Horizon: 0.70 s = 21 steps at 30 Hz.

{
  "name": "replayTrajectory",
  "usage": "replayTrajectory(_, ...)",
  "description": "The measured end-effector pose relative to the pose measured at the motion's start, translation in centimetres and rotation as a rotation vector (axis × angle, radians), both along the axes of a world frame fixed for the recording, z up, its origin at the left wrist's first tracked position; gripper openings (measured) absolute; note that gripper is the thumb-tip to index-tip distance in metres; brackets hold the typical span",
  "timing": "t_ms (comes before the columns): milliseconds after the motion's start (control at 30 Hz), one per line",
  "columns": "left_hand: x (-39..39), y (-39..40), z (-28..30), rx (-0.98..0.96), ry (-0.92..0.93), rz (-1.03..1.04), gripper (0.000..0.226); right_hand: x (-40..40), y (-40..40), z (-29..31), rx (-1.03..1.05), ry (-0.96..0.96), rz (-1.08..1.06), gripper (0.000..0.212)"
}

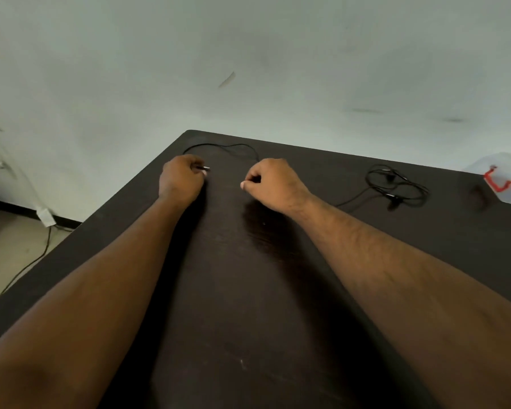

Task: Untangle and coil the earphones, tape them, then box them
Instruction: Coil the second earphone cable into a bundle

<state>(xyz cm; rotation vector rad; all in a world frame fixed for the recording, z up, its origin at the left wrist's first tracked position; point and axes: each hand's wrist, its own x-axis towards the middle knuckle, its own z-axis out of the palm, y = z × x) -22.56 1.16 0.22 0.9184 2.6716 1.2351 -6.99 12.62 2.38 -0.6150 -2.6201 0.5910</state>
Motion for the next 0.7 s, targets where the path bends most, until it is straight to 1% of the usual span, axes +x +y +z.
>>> replayTrajectory(133, -1.4, 1.7, -0.4, -0.208, 0.11, 0.013, 0.04, -2.8, 2.3, -1.5, 0.096, -0.023, 0.003, 0.017)
replayTrajectory(233, -2.0, 2.3, -0.7, -0.278, 0.176, 0.011, 0.03, -4.7, 4.7, -2.0, 0.138, -0.031, -0.032, 0.017)
replayTrajectory(333, -2.6, 2.5, -1.0, -0.231, 0.17, 0.03, 0.022, -6.8, 6.7, -2.4, 0.133, 0.017, -0.083, 0.016)
replayTrajectory(367, -2.7, 2.5, -1.1, -0.227, 0.167, 0.025, 0.021, -7.5, 7.2, -2.4, 0.141, 0.035, -0.1, 0.018)
replayTrajectory(433, -2.8, 2.7, -1.2, -0.222, 0.155, 0.02, 0.019, -9.0, 7.7, -2.4, 0.179, 0.043, -0.108, 0.03)
replayTrajectory(500, -2.9, 2.7, -1.2, -0.18, 0.136, 0.04, 0.016, -10.6, 7.7, -2.1, 0.23, 0.002, -0.08, 0.043)
replayTrajectory(567, -3.1, 2.6, -1.3, -0.097, 0.102, 0.075, 0.016, -12.1, 7.5, -2.0, 0.267, -0.095, -0.051, 0.05)
replayTrajectory(633, -3.2, 2.6, -1.4, -0.025, 0.084, 0.104, 0.024, -13.3, 7.4, -2.1, 0.258, -0.206, -0.073, 0.047)
replayTrajectory(700, -3.4, 2.6, -1.6, 0.018, 0.096, 0.11, 0.03, -13.8, 7.5, -2.3, 0.25, -0.239, -0.126, 0.033)
